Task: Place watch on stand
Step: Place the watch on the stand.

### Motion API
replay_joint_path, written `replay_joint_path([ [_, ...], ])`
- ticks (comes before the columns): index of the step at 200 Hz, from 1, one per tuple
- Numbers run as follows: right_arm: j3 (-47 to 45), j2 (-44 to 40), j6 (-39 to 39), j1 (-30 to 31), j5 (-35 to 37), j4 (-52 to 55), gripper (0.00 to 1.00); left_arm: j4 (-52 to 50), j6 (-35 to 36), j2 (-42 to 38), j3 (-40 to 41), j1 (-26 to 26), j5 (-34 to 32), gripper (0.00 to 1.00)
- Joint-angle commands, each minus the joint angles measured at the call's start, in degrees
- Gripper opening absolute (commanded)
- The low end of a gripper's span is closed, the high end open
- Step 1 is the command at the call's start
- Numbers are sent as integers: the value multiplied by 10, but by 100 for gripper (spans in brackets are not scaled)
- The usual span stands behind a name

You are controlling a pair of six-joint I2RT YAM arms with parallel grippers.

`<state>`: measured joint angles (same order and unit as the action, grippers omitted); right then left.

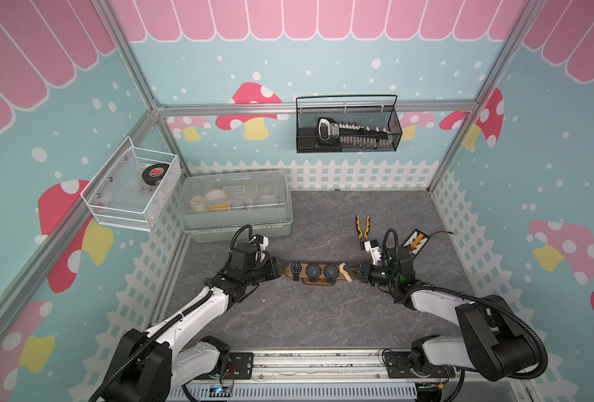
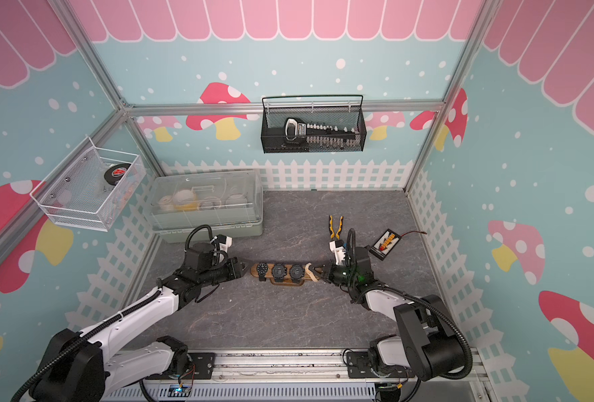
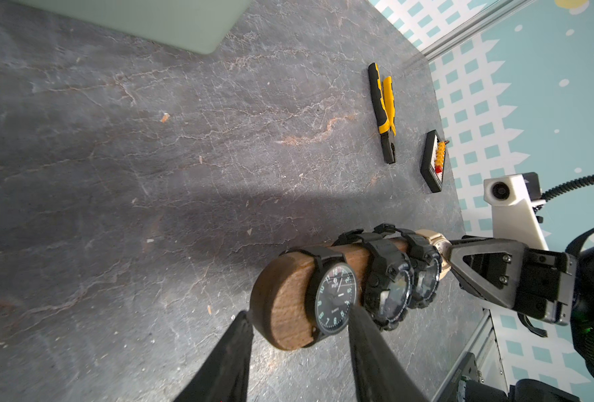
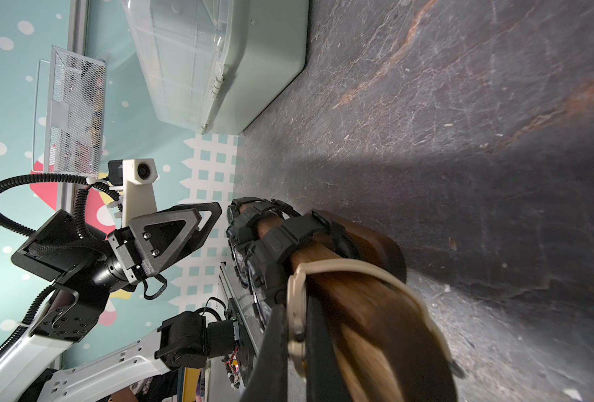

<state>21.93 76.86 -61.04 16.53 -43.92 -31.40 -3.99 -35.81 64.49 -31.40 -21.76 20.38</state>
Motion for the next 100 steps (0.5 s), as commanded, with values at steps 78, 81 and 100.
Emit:
replay_joint_path([
  [78, -9, -6, -12, 3, 13, -4, 22, 8, -7, -14, 8, 5, 4, 46],
  [81, -10, -7, -12, 4, 14, -4, 24, 8, -7, -14, 9, 6, 4, 46],
  [100, -9, -10, -10, 3, 14, 1, 30, 9, -8, -13, 8, 6, 4, 46],
])
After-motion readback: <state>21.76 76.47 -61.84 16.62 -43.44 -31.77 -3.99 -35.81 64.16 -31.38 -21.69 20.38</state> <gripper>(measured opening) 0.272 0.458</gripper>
